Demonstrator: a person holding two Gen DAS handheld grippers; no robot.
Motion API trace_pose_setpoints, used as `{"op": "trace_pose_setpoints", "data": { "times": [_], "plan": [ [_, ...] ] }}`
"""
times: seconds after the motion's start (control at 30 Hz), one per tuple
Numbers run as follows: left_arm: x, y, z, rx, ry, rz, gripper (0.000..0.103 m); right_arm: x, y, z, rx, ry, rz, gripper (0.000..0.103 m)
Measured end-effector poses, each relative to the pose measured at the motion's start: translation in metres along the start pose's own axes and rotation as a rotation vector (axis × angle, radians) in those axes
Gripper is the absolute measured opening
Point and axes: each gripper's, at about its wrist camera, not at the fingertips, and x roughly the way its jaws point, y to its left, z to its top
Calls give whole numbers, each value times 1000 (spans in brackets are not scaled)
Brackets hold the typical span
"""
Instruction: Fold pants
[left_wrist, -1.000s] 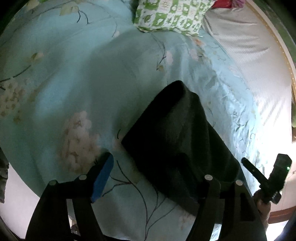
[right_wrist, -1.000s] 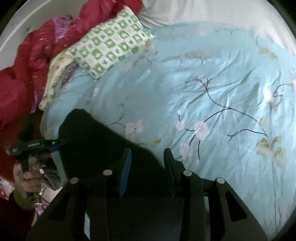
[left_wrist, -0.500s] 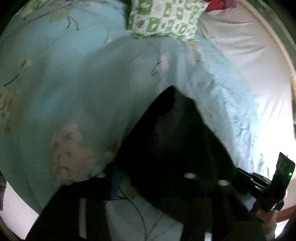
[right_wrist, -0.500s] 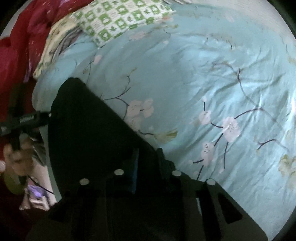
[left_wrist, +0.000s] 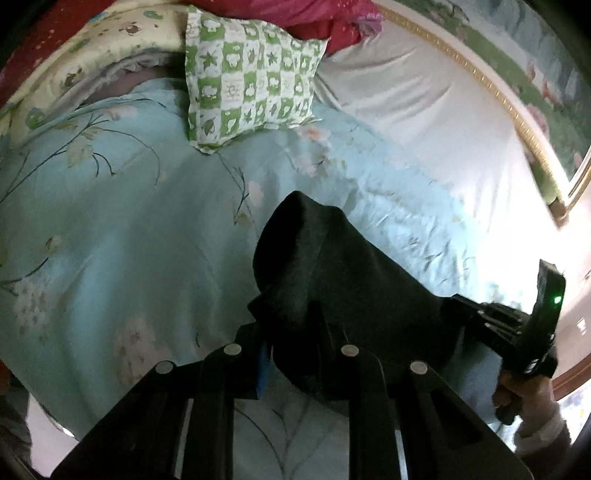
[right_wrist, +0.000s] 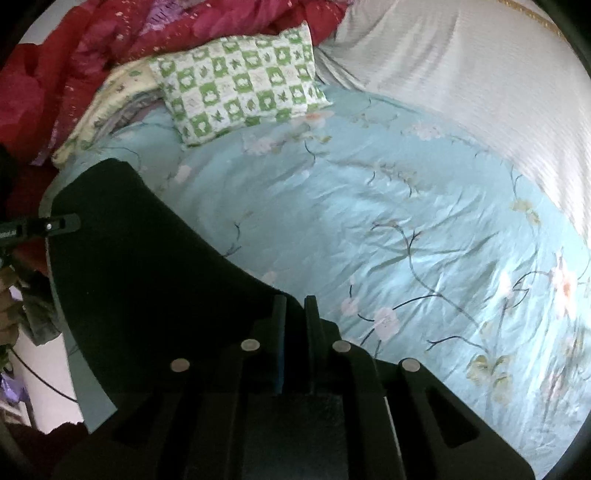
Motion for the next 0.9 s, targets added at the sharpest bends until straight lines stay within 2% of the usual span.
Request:
{"op": "trace_pose_setpoints", "data": {
  "times": [0.3,0.47,0.57,0.67,0.73,0.8,0.9],
  "plan": [
    [46,-1,-1,111,37,129,19,26,-5,-8,37,10,-54,9],
    [61,-2,-14,191,73,215,33,39,-10,-13,83,18,-60,10],
    [54,-2,-10,192,79,225,37,36,-17,-12,123,10,-83,14],
    [35,-4,-3,186,52,240,40,19,-28,-13,180,-9,-114,17],
    [18,-6,1,180,29,223,50,-1,-35,-16,216,-39,-88,17],
    [2,-10,5,175,-6,209,56,-17,-38,-22,230,-56,-90,19],
    [-12,-23,9,183,-25,172,57,-47,-44,-41,277,-89,-72,31]
  ]
}}
